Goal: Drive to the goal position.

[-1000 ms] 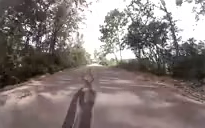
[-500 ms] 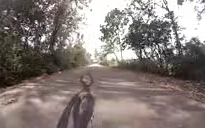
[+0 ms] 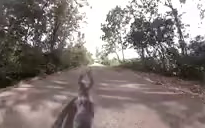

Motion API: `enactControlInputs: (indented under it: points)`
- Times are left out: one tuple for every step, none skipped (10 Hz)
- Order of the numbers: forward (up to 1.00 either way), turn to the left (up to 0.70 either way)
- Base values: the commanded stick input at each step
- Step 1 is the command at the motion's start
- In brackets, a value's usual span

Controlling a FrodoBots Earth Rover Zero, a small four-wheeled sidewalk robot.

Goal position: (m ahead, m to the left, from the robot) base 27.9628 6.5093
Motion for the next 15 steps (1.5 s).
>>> enactControlInputs:
  points:
    - [0.70,0.00]
    - [0.70,0.00]
    - [0.70,0.00]
    - [0.70,0.00]
    - [0.70,0.00]
    - [0.70,0.00]
    - [0.70,0.00]
    - [0.70,0.00]
    - [0.70,0.00]
    - [0.70,0.00]
    - [0.70,0.00]
    - [0.70,0.00]
    - [0.70,0.00]
    - [0.70,0.00]
    - [0.70,0.00]
